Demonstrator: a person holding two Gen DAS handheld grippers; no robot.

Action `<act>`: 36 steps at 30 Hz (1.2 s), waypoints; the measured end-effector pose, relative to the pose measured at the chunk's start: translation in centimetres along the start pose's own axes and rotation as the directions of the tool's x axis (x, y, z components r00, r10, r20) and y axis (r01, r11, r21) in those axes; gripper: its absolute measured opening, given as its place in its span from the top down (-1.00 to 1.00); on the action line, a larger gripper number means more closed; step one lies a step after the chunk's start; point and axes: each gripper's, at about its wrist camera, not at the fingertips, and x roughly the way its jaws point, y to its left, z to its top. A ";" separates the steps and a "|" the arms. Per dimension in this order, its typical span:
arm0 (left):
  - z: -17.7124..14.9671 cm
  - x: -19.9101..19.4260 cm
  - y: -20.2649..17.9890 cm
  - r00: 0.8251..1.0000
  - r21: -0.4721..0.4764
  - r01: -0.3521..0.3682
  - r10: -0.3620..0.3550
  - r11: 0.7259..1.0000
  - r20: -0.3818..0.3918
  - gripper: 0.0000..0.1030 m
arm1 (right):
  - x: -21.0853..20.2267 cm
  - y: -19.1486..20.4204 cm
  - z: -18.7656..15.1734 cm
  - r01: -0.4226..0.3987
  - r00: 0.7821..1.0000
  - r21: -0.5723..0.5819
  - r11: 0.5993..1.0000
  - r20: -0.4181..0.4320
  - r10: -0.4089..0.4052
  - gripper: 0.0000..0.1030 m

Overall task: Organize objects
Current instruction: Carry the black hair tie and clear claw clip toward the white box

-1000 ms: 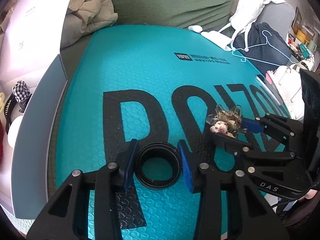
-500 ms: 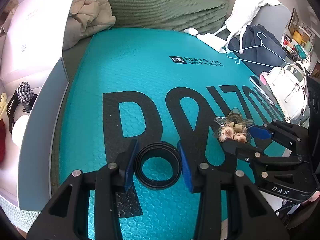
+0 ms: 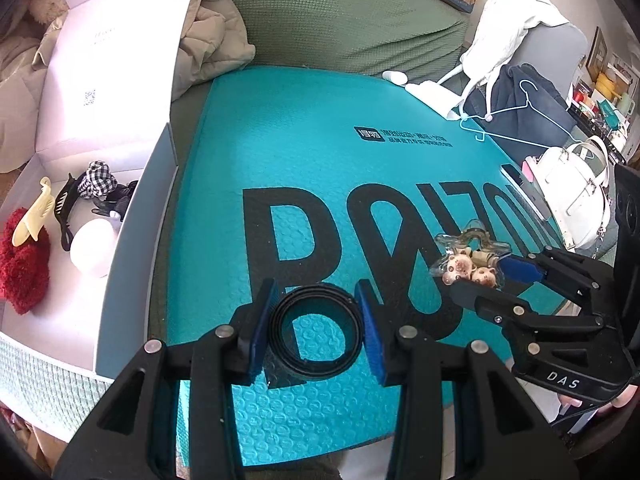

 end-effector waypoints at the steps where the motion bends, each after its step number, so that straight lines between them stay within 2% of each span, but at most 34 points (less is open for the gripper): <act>1: 0.0 -0.4 0.1 1.000 0.001 -0.008 0.008 1.000 0.003 0.26 | -0.1 0.3 0.1 -0.007 1.000 -0.004 1.000 -0.001 0.007 0.15; 16: -0.6 -7.8 3.6 0.991 -0.035 -0.116 0.118 0.993 0.059 0.26 | -1.4 5.9 2.3 -0.101 0.995 -0.116 0.988 0.008 0.103 0.15; 29: -2.6 -12.0 8.5 0.978 -0.119 -0.195 0.201 0.974 0.048 0.27 | -1.4 12.1 3.4 -0.224 0.974 -0.217 0.950 -0.023 0.224 0.15; 36: -4.0 -14.3 11.4 0.966 -0.178 -0.246 0.256 0.953 0.037 0.26 | -1.2 15.5 4.1 -0.272 0.962 -0.270 0.924 -0.044 0.270 0.15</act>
